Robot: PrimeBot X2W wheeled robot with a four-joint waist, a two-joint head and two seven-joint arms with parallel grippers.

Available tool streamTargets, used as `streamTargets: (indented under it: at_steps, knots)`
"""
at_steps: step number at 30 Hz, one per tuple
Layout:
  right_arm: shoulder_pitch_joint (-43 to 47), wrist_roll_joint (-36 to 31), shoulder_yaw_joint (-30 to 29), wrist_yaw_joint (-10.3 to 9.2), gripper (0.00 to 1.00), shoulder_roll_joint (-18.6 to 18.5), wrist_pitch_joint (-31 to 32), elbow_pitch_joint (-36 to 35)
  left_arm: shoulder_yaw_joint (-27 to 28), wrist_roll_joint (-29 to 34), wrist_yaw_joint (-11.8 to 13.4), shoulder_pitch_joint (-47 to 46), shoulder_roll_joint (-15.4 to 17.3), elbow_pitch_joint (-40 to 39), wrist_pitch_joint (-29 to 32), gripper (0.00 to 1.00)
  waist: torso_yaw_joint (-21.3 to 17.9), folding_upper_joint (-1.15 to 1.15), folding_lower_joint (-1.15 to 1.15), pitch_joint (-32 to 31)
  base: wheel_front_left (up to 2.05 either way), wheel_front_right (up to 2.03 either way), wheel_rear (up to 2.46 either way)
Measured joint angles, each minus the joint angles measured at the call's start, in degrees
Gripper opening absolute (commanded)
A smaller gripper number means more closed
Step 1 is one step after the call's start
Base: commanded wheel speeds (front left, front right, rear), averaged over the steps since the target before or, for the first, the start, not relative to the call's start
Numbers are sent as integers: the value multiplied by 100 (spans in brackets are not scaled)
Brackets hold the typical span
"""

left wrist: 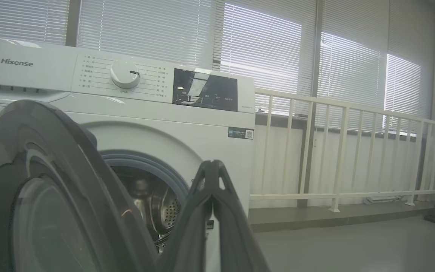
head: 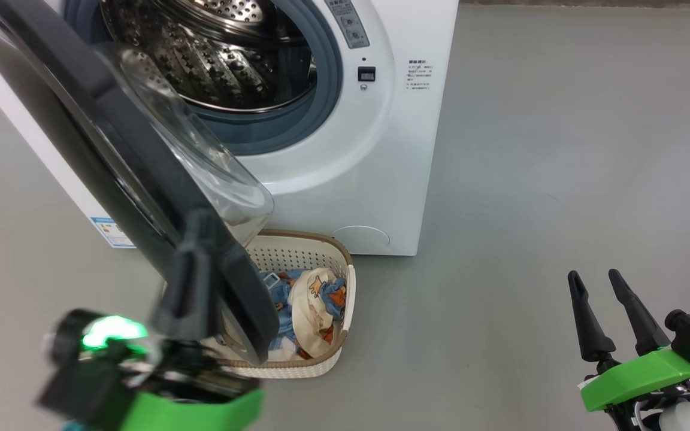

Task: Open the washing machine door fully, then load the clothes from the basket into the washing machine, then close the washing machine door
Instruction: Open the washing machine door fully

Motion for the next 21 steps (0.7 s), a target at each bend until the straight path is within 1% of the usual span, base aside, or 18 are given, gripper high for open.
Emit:
streamTargets:
  at_steps: [2, 5, 7, 10, 14, 19, 21]
  knots:
    - [-1, 0, 3, 0, 100, 0, 0, 1, -355, -44, 1, -69, -2, 113, 46, 0, -18, 0, 0, 14, 0, 0, 0]
    - [-3, 0, 0, 0, 100, 0, 0, 1, -758, -348, 116, -106, -1, 401, 44, 0, -46, 0, 0, 37, 0, 0, 0]
    - [-4, -1, -2, 0, 100, 0, 0, 1, -962, -549, 197, -171, 0, 676, 44, 0, -61, 0, 0, 50, 0, 0, 0]
    - [-8, -7, -3, 0, 100, 1, 0, 0, -1178, -737, 244, -262, -1, 1099, 36, 0, -83, 0, 0, 68, 0, 0, 0]
    - [-25, -8, -2, 0, 100, 1, 0, -3, -1313, -950, 247, -396, -1, 1669, -19, 0, -93, 0, 0, 102, 0, 0, 0]
    - [-32, -9, -2, 0, 100, 1, 0, -5, -1307, -1148, 256, -554, -1, 2313, -122, 0, -88, 0, 0, 124, 0, 0, 0]
    - [-32, -16, -1, 0, 100, 1, 0, -10, -1307, -1256, 296, -613, -1, 2510, -171, 0, -80, 0, 0, 124, 0, 0, 0]
